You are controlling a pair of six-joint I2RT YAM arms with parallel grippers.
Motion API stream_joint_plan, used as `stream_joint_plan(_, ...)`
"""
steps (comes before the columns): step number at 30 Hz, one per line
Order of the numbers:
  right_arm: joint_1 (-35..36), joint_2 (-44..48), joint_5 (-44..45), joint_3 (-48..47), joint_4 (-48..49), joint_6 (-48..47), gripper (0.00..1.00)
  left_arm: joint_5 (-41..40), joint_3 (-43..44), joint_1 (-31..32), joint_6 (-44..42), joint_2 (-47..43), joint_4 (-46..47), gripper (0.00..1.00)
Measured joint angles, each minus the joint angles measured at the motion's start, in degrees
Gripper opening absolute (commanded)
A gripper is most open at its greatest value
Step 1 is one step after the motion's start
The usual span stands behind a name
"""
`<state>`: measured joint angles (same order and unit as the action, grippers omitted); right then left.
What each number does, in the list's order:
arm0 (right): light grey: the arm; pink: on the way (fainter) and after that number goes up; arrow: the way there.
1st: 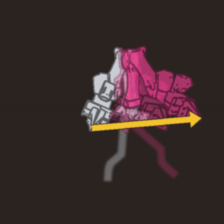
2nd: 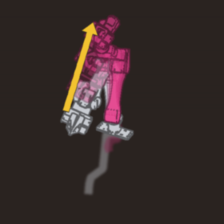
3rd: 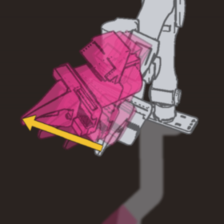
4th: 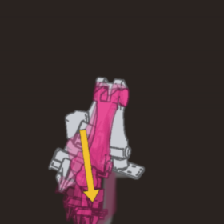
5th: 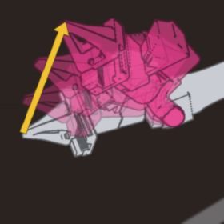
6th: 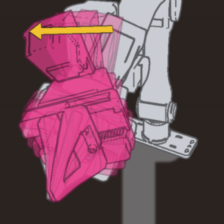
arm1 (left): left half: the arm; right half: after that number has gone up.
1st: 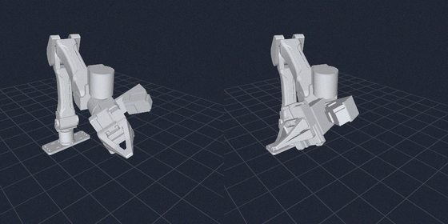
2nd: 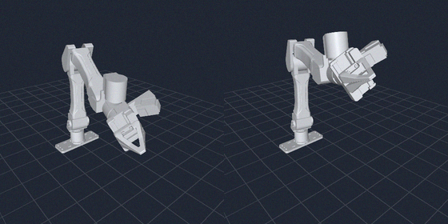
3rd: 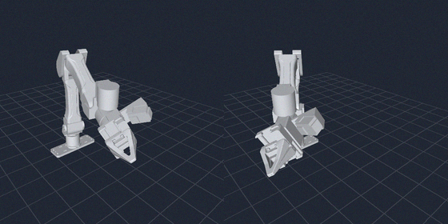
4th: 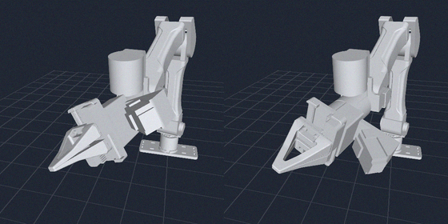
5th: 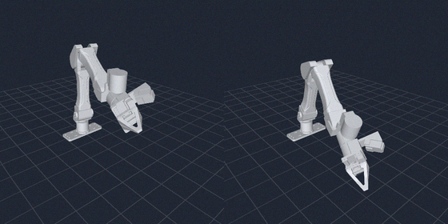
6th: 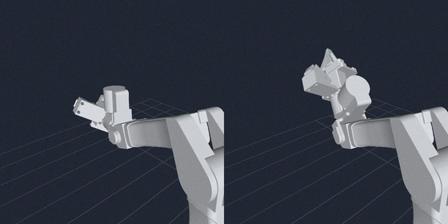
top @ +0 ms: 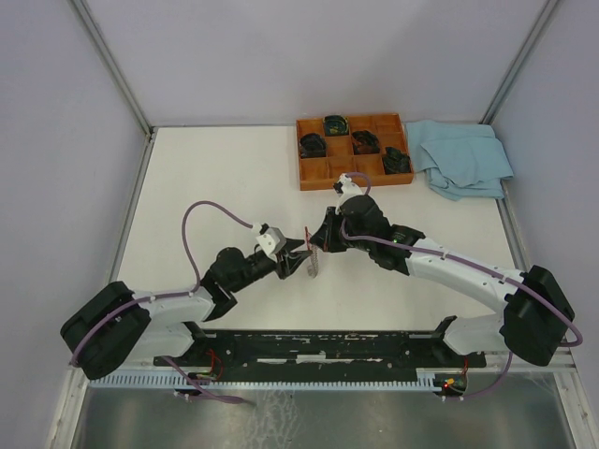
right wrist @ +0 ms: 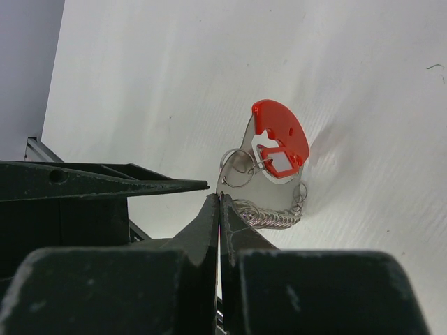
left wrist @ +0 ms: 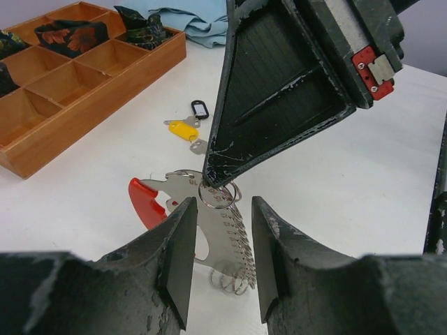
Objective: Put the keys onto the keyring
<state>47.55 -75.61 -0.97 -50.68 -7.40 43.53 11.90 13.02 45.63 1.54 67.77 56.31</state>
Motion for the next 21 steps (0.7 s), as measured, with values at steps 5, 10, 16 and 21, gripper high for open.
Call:
stream_joint_plan(5, 0.0, 0.0, 0.0, 0.0, 0.0, 0.2, 0.00, -0.9, 0.1, 0.2, 0.3, 2.8, 2.2, 0.45)
stream_joint_plan(10, 0.0, -0.2, 0.0, 0.0, 0.0, 0.2, 0.01, -1.3, 0.3, 0.2, 2.3, 5.0, 4.4, 0.44)
stream_joint_plan(16, 0.0, -0.2, -0.1, 0.0, 0.0, 0.3, 0.01, -1.3, 1.4, 0.2, 4.2, 6.7, 6.4, 0.41)
stream_joint_plan(21, 0.0, -0.2, -0.1, 0.0, 0.0, 0.4, 0.01, -1.3, 1.7, 0.2, 5.0, 7.9, 7.3, 0.32)
